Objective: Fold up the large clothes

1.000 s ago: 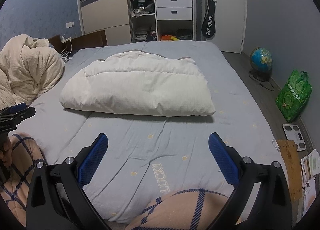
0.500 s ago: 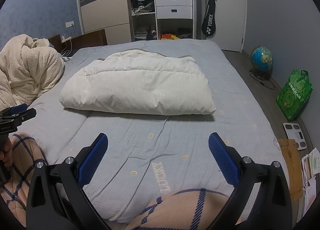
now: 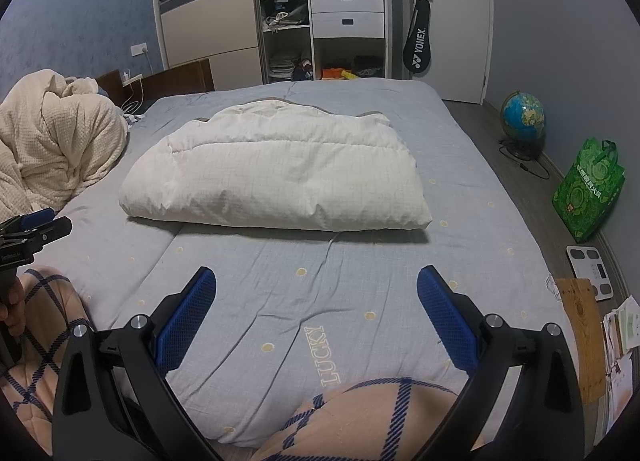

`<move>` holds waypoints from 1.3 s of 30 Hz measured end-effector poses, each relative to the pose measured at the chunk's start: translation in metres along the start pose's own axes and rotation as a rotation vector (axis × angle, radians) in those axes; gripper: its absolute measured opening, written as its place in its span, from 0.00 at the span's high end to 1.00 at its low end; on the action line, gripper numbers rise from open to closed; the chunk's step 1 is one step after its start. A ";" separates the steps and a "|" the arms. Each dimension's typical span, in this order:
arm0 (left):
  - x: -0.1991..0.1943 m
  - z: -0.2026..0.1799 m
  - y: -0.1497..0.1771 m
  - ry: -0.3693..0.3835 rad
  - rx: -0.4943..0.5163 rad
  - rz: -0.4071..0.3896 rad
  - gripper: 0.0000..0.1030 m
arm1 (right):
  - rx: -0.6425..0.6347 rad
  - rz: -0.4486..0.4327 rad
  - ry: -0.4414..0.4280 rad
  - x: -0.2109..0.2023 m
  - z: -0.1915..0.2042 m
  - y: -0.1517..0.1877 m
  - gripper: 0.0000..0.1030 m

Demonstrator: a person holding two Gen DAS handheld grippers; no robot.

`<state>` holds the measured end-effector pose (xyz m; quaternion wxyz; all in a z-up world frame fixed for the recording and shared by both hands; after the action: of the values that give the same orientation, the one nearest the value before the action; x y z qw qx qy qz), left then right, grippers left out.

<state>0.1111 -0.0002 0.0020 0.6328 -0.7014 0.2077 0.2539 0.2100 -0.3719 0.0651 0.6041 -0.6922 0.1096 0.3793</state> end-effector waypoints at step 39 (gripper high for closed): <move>-0.001 -0.003 0.000 0.021 0.006 -0.004 0.06 | -0.001 -0.002 0.000 0.000 0.000 0.000 0.07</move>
<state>0.1101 -0.0028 0.0029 0.6333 -0.7025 0.2136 0.2446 0.2097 -0.3715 0.0648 0.6040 -0.6927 0.1086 0.3788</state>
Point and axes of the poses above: each gripper's, at about its wrist camera, not at the fingertips, and x roughly the way its jaws point, z to its left, y to its underside, the point moved 3 cm from there along x, roughly the way its jaws point, and after that the axes turned 3 degrees about -z, right-handed, at the moved point
